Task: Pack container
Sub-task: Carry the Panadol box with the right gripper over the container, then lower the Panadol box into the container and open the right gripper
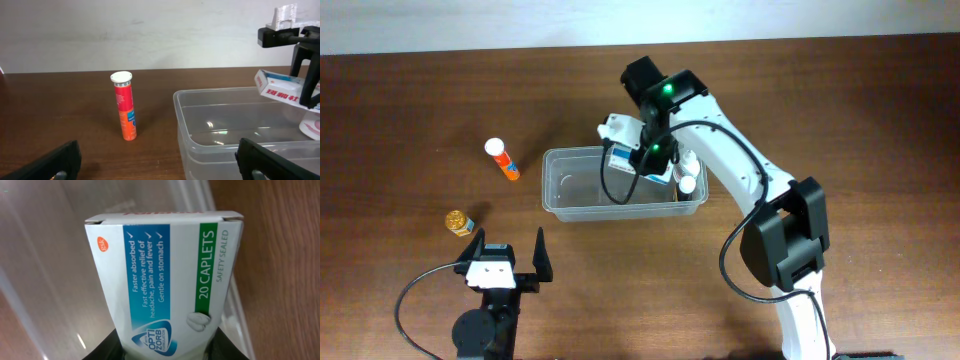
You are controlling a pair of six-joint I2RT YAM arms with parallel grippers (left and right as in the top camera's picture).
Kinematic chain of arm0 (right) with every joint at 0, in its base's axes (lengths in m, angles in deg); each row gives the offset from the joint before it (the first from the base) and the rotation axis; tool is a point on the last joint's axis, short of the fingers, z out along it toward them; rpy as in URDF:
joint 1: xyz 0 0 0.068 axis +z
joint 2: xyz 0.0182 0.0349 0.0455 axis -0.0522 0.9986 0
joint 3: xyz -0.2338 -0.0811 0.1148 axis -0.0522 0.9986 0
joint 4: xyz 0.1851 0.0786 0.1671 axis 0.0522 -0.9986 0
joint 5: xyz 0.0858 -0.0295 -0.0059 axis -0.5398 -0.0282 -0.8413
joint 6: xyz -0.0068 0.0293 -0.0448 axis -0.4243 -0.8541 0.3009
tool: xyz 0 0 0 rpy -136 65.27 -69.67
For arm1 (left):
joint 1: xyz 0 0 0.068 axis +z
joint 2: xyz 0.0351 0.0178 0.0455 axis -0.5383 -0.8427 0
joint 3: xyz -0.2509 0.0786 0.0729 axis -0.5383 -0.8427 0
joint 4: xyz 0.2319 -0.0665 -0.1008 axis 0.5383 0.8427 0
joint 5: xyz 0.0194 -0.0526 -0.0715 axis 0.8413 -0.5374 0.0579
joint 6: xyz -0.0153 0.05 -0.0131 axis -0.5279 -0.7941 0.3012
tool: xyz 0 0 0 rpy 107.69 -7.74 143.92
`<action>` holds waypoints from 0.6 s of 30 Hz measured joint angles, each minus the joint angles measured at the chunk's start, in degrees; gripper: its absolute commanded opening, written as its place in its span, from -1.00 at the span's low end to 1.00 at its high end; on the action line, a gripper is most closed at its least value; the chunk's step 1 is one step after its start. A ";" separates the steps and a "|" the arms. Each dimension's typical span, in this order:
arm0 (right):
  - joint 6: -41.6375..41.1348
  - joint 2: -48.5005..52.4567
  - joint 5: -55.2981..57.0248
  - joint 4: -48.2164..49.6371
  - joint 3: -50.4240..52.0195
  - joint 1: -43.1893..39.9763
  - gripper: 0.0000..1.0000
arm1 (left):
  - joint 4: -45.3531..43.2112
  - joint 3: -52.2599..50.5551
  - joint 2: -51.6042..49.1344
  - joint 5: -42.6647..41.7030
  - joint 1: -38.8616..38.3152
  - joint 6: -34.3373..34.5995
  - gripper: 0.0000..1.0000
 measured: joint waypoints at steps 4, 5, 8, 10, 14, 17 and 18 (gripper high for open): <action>0.04 0.20 0.13 0.00 0.00 -0.76 -0.31 | 0.00 0.00 0.00 0.00 0.00 0.00 0.99; 0.04 0.20 0.13 0.00 0.00 -0.74 -0.30 | 0.00 0.00 0.00 -0.02 0.00 0.00 0.99; 0.09 0.31 0.11 -0.07 0.00 -0.70 -0.30 | 0.00 0.00 0.00 0.00 0.00 0.00 0.99; 0.17 0.42 0.07 -0.31 0.00 -0.70 -0.30 | 0.00 0.00 0.00 0.00 0.00 0.00 0.99; 0.17 0.46 -0.61 -1.40 0.00 -0.70 -0.30 | 0.00 0.00 0.00 0.00 0.00 0.00 0.99; 0.20 0.46 -1.09 -2.19 0.00 -0.70 -0.30 | 0.00 0.00 0.00 0.00 0.00 0.00 0.99; 0.20 0.46 -1.22 -2.43 0.00 -0.70 -0.31 | 0.00 0.00 0.00 -0.02 0.00 0.00 0.99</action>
